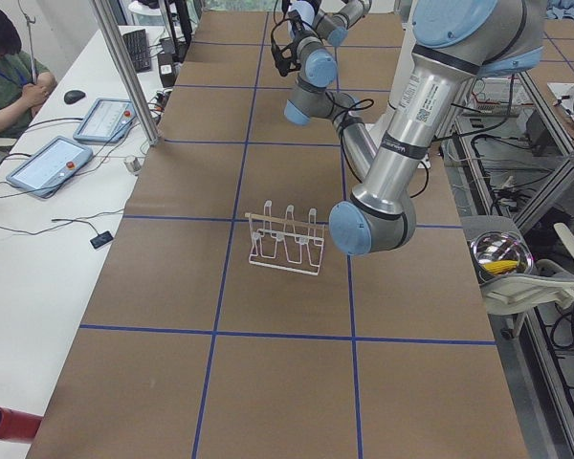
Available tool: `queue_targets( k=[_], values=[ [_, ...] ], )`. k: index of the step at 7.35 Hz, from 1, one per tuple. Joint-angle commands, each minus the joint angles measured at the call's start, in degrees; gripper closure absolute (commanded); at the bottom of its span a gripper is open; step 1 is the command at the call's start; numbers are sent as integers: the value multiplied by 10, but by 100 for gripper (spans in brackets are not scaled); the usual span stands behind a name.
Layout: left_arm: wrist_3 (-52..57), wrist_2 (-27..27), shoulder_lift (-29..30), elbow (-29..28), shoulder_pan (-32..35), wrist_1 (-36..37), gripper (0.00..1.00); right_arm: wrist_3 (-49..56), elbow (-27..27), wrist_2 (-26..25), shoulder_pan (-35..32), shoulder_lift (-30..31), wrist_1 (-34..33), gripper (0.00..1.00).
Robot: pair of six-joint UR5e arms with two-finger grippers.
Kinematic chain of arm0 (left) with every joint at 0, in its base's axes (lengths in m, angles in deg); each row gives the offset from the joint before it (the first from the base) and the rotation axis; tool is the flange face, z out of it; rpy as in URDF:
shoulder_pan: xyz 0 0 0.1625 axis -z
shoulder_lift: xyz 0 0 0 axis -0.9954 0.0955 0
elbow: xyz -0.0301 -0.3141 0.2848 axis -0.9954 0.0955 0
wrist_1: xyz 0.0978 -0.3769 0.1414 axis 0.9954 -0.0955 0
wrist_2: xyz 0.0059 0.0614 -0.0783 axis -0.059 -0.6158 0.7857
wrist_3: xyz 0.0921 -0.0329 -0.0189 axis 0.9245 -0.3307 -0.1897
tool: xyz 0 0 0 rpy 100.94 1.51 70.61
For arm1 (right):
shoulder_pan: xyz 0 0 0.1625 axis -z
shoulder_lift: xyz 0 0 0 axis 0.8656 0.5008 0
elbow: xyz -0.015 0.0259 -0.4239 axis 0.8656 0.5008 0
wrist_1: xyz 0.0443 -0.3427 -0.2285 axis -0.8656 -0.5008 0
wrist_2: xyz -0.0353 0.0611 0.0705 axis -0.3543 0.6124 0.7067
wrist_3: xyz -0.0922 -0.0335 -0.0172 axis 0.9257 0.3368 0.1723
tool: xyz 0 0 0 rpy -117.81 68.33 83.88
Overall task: Hang cup on cup holder
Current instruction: 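Close the left gripper on the cup rim while the right gripper releases and withdraws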
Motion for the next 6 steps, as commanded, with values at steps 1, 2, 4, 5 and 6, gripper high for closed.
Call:
queue_targets(
  k=[1,2,4,5,6],
  values=[
    [1,1,-1,4,0,-8,100,-3,0,-6,0,0,0,2],
    [3,1,-1,3,0,-7,100,-6,-2,-16,1,4,0,0],
    [7,1,-3,3,0,-6,100,-4,-1,-22,1,4,0,0],
    [8,1,-3,3,1,-5,100,-3,-1,-23,0,6,0,0],
    [13,0,-2,1,3,-4,100,-2,-1,-23,-2,15,0,0]
  ],
)
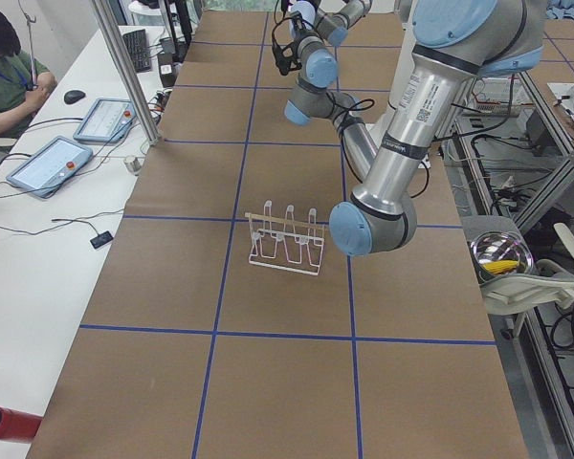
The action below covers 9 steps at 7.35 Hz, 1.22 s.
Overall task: Hang cup on cup holder
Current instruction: 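Close the left gripper on the cup rim while the right gripper releases and withdraws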
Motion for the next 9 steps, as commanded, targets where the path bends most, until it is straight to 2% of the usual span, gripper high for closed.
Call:
queue_targets(
  k=[1,4,5,6,8,9],
  values=[
    [28,-1,0,-4,9,3,100,4,0,0,-5,31,1,0],
    [31,-1,0,-25,56,5,100,6,10,7,-48,80,0,0],
    [42,5,-1,-41,87,9,100,24,35,46,-94,86,-4,0],
    [85,10,-4,-48,99,32,100,59,82,121,-171,78,-26,0],
    [220,76,-7,-42,137,152,100,156,95,205,-253,70,-187,0],
    [279,115,-7,-42,158,209,100,253,97,248,-282,73,-270,0]
  ],
)
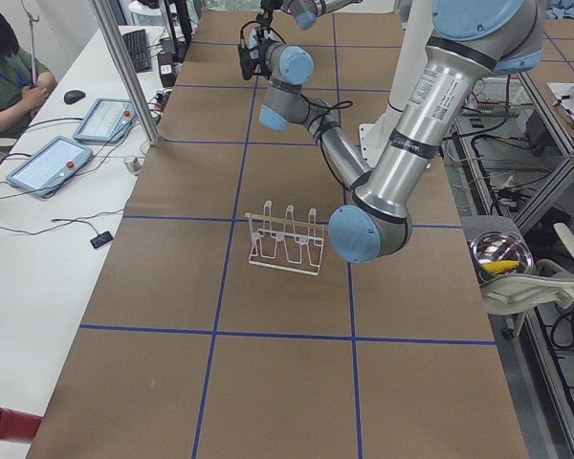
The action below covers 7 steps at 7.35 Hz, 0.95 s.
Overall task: Hang cup on cup holder
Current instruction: 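Carry the cup with the left gripper toward the wire rack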
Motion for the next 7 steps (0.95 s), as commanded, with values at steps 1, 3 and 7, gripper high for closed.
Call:
queue_targets(
  k=[1,3,7],
  values=[
    [147,72,-2,3,52,134,100,190,4,52,-59,7,-183,0],
    [303,78,-26,22,97,237,100,433,9,14,-94,42,-314,0],
    [637,71,-29,112,151,584,100,794,4,20,-174,54,-580,0]
  ],
)
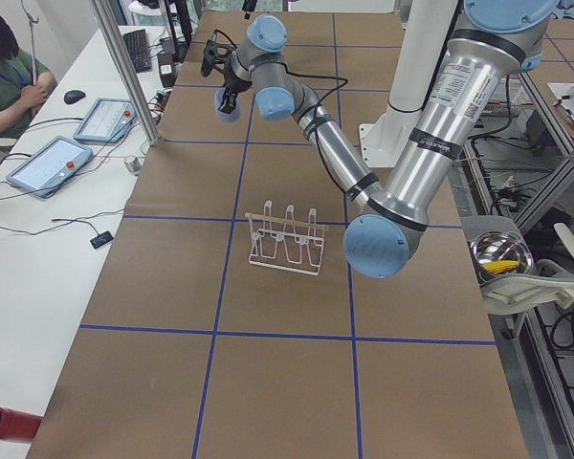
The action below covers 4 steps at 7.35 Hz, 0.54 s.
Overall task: Hang cup on cup holder
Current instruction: 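Carry the cup with the left gripper toward the wire rack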
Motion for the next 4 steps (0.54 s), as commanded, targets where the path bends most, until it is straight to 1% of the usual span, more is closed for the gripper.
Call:
queue_targets(
  k=[1,2,3,4],
  values=[
    [160,-6,-9,56,13,176,100,160,-10,4,-32,8,-161,0],
    [192,-14,-34,68,14,191,100,213,-11,6,-35,6,-239,0],
    [223,-35,-70,73,11,192,100,228,-12,6,-35,1,-303,0],
    [256,-47,-96,73,6,193,100,227,-19,13,-35,2,-336,0]
  ],
)
